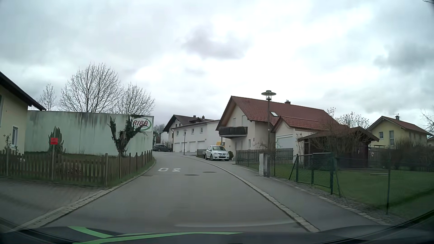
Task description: Follow the waypoints while adhering to traffic rules and regulations
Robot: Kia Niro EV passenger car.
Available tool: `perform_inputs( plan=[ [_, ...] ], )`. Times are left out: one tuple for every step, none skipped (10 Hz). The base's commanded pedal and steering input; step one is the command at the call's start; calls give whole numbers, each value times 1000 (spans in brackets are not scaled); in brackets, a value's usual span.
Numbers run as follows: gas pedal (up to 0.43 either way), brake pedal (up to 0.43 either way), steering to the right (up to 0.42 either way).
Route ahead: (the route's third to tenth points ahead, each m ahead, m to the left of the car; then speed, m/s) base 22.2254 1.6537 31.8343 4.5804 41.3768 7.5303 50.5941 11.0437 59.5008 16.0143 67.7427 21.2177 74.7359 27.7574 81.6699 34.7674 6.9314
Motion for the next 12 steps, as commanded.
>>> perform_inputs(
  plan=[
    [260,0,-31],
    [248,0,-33],
    [248,0,-33],
    [248,0,-34],
    [248,0,-34],
    [240,0,-35],
    [240,0,-35],
    [240,0,-35],
    [220,0,-36],
    [220,0,-36],
    [220,0,-38],
    [209,0,-37]
  ],
)
